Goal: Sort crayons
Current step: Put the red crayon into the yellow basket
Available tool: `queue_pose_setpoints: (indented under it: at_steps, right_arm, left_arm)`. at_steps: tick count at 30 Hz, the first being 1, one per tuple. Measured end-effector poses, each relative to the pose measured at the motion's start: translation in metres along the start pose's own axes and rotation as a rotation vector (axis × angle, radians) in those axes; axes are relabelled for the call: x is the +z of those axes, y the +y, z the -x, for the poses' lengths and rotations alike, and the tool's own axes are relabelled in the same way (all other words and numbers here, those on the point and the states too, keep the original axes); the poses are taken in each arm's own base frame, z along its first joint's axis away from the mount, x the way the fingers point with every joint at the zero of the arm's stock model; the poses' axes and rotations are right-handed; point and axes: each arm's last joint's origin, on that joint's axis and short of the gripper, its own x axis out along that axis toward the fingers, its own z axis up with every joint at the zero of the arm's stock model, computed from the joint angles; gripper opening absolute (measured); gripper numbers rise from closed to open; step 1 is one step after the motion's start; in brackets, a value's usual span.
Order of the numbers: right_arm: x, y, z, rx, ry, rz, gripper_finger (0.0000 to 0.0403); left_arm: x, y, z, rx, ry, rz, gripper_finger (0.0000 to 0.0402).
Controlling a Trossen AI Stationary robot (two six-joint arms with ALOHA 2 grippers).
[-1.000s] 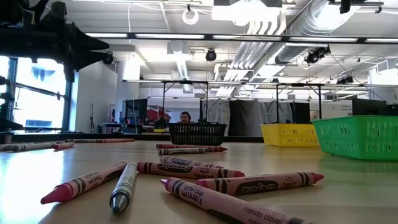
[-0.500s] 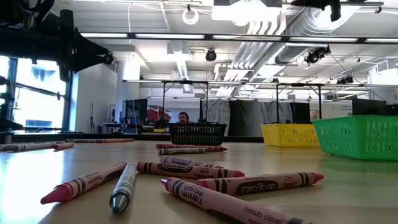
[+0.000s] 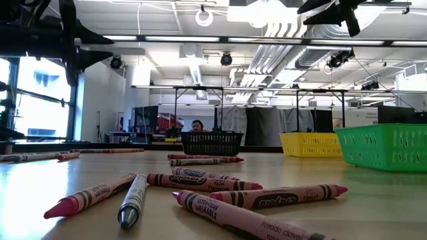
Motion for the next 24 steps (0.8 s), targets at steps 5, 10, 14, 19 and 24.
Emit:
queue_pose_setpoints:
  at_steps: [5,10,14,19,24]
  right_arm:
    - [0.001,0.001,0.002,0.046,0.023,-0.051,0.0134]
    - [-0.002,0.003,0.002,0.141,0.104,-0.089,0.0134]
    - [-0.005,0.005,0.003,0.217,0.18,-0.111,0.0134]
    - [-0.008,0.001,0.006,0.14,0.41,-0.104,0.0134]
    - [-0.004,-0.002,0.01,-0.089,0.698,0.008,0.0134]
  left_arm:
    - [0.011,-0.012,0.0,-0.199,-0.039,0.173,0.0127]
    - [0.023,-0.026,-0.006,-0.246,-0.063,0.223,0.0127]
    - [0.026,-0.043,-0.024,-0.206,0.001,0.149,0.0127]
    - [0.023,-0.074,-0.066,-0.206,0.159,0.062,0.0126]
    - [0.008,-0.1,-0.112,-0.136,0.38,-0.034,0.0126]
